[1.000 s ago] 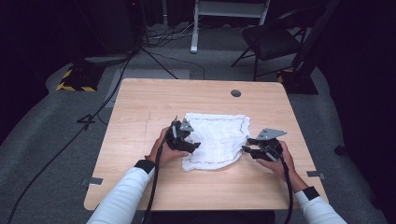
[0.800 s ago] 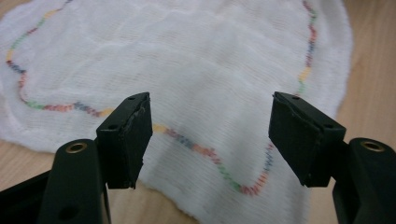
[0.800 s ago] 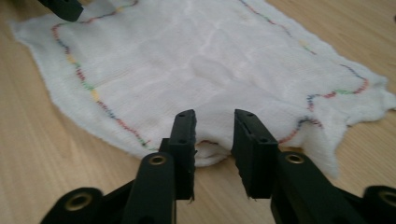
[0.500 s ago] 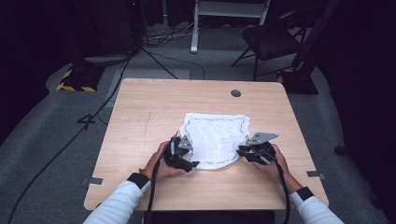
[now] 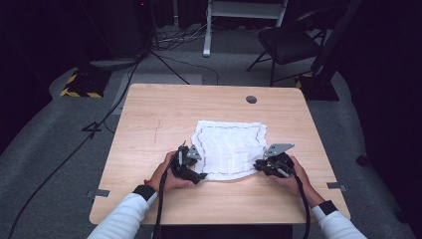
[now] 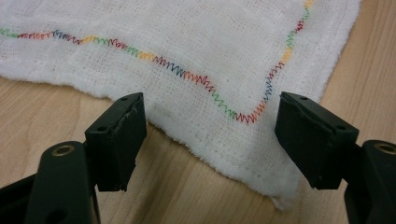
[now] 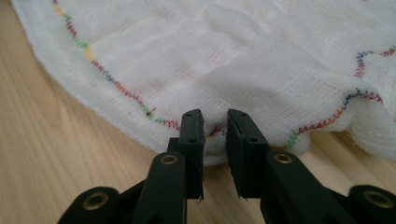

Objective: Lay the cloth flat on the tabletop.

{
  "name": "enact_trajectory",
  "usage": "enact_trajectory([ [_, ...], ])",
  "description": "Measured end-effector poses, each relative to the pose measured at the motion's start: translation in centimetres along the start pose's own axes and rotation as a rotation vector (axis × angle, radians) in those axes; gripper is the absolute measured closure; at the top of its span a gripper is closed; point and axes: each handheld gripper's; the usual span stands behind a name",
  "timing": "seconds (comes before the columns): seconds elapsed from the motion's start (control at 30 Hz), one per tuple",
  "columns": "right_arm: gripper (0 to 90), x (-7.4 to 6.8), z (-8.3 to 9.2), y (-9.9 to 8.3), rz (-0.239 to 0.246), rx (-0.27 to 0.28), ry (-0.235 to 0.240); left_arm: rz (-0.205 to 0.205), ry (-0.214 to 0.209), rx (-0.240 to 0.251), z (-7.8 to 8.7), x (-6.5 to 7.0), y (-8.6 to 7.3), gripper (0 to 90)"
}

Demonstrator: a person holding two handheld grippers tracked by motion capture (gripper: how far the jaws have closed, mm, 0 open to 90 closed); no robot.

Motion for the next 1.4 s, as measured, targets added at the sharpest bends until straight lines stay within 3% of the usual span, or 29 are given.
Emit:
enact_trajectory([
  [0.23,79.4,-1.1,1.3,-1.0,0.009,-0.023,0.03,-0.004,-0.002,-0.006,0.2,0.3,0.0,28.8],
  [0.43,76.8,-2.3,2.6,-2.0,-0.009,-0.019,0.034,-0.006,-0.01,-0.008,0.8,1.1,-0.8,28.9],
  [0.53,71.4,-3.0,3.2,-2.5,0.003,-0.032,0.04,-0.008,-0.009,-0.016,1.3,1.4,-1.2,28.9],
  [0.63,70.9,-3.7,4.2,-2.9,0.005,-0.031,0.091,0.008,0.0,-0.023,2.0,1.3,-1.8,29.0],
  [0.67,70.0,-3.9,4.7,-3.0,0.013,-0.02,0.066,0.012,0.004,-0.02,2.1,1.3,-1.9,28.9],
  [0.77,69.9,-3.3,6.0,-3.2,0.007,0.034,0.009,0.026,0.01,-0.008,2.7,1.1,-2.2,29.7],
  [0.83,69.0,-1.9,6.7,-3.7,-0.04,0.055,-0.039,0.029,0.013,0.006,3.2,1.1,-2.3,32.0],
  [0.97,65.9,-0.8,6.6,-4.3,-0.092,0.068,-0.019,0.02,-0.024,0.046,3.8,1.6,-2.2,33.8],
  [1.1,59.1,-1.1,5.5,-4.0,-0.034,0.06,0.02,-0.01,-0.069,0.045,3.2,2.4,-1.7,34.3],
  [1.27,55.1,-2.3,3.8,-3.4,0.045,0.039,0.06,-0.057,-0.074,-0.006,1.8,2.9,-1.2,38.9],
  [1.4,54.4,-2.5,2.8,-3.1,0.075,0.018,0.063,-0.055,-0.086,-0.011,1.7,2.5,-1.1,46.6],
])
Point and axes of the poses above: each handheld gripper's, and its own axes: z roughly backward along the jaws, y roughly out of its top, x roughly to its right, and after that the axes turned 5 degrees about x, right-handed
